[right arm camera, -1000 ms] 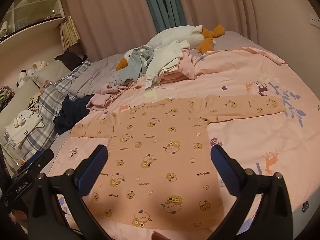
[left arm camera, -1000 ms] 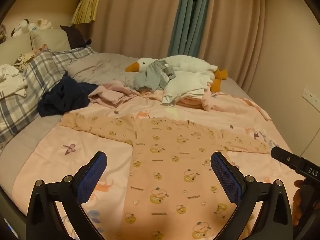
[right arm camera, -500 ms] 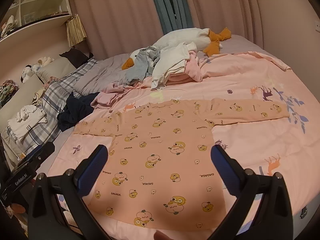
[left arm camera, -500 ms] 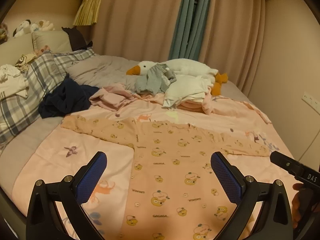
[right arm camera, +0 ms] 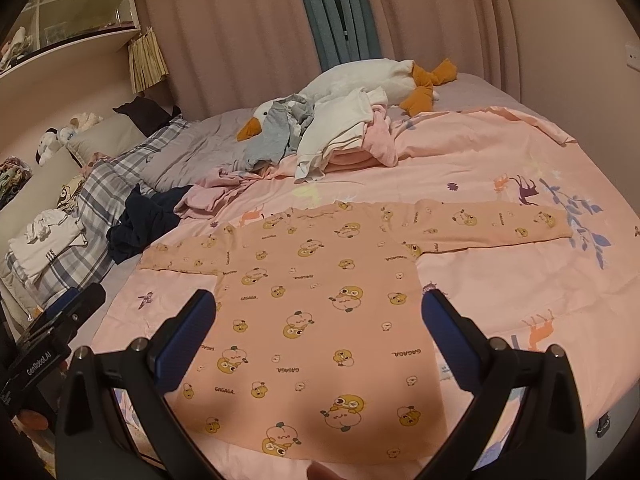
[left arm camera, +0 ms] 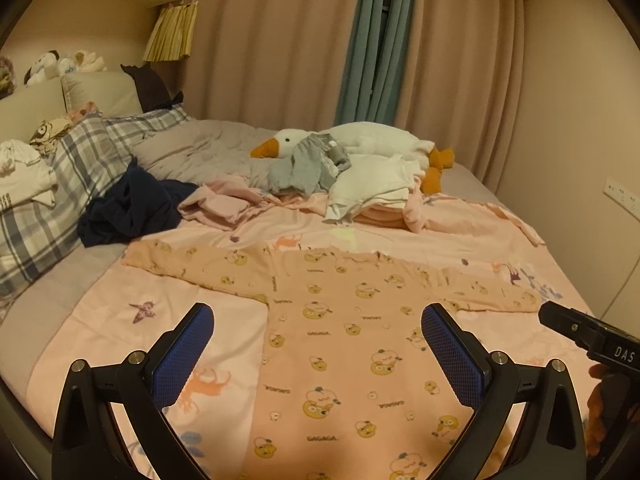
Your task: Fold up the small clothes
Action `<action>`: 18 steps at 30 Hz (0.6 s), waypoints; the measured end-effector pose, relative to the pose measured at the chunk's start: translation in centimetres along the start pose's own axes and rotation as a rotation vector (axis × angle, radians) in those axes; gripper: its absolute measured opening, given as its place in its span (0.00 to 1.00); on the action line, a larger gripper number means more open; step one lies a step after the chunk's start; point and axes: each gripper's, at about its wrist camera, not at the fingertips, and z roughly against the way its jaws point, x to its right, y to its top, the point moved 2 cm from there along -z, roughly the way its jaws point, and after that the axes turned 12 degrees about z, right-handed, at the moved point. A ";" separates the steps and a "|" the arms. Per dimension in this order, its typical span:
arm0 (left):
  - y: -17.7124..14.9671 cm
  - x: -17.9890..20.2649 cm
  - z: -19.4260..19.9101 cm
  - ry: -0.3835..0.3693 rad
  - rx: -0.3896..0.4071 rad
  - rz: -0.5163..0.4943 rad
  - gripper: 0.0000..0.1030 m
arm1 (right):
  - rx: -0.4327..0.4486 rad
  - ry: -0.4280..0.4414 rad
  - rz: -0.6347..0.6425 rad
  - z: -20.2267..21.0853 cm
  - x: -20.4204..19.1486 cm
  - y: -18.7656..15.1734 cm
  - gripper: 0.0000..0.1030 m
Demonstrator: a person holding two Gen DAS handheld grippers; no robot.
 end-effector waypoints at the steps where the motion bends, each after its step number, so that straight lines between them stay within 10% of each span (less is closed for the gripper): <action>1: -0.1 0.0 0.0 -0.001 -0.001 0.001 1.00 | 0.000 0.000 0.002 0.0 0.0 0.0 1.00; 18: -0.3 -0.1 0.1 -0.015 -0.013 -0.005 1.00 | 0.013 -0.007 0.021 0.2 -0.2 0.1 1.00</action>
